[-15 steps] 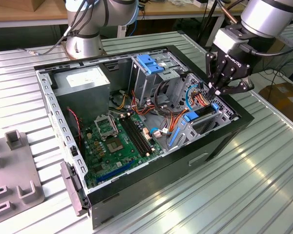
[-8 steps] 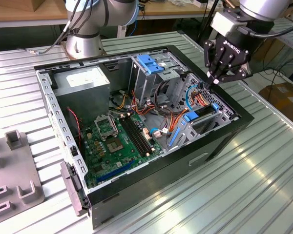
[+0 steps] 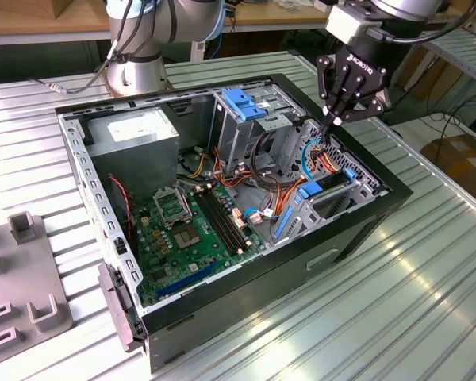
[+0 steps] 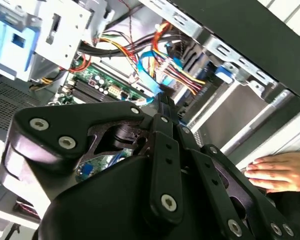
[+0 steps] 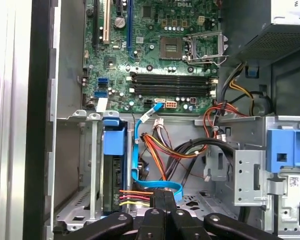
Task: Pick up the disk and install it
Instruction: 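Insert the second disk wire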
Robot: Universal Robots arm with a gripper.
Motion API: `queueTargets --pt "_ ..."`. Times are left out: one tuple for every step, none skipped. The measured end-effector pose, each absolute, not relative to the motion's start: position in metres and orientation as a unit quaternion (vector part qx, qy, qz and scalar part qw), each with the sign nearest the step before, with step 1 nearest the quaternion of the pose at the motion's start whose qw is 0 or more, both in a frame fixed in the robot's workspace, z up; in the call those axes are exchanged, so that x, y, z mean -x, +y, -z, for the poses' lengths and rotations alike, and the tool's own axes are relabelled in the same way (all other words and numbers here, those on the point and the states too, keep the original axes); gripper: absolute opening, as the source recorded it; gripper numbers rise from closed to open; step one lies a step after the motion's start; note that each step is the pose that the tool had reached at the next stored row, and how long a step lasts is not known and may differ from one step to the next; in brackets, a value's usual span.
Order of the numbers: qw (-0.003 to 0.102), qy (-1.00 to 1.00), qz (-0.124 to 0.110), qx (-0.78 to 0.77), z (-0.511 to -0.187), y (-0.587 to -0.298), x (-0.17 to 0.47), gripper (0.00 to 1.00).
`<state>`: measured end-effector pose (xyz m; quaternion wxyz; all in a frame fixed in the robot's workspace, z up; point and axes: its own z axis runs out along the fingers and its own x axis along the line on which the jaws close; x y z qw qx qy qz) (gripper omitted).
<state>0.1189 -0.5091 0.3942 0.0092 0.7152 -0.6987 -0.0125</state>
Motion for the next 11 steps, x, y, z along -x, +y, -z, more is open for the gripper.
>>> queueTargets --pt "0.012 -0.698 0.01 -0.716 -0.394 -0.508 -0.119 0.1" --pt "0.016 -0.697 0.007 -0.717 -0.394 -0.506 -0.119 0.1" --pt "0.019 -0.696 0.004 -0.718 -0.394 -0.506 -0.119 0.1" --pt "0.024 -0.695 0.0 -0.719 -0.394 -0.505 -0.119 0.1" --pt "0.028 -0.694 -0.004 -0.719 -0.393 -0.504 -0.119 0.1" --pt "0.032 -0.693 -0.007 -0.72 -0.393 -0.502 -0.119 0.1" --pt "0.034 -0.693 -0.009 -0.72 -0.393 -0.501 -0.119 0.1" --pt "0.034 -0.693 -0.01 -0.72 -0.393 -0.5 -0.119 0.1" --pt "0.035 -0.693 -0.011 -0.72 -0.392 -0.499 -0.119 0.1" --pt "0.036 -0.693 -0.012 -0.72 -0.392 -0.498 -0.119 0.11" --pt "0.045 -0.692 -0.02 -0.72 -0.39 -0.495 -0.119 0.17"
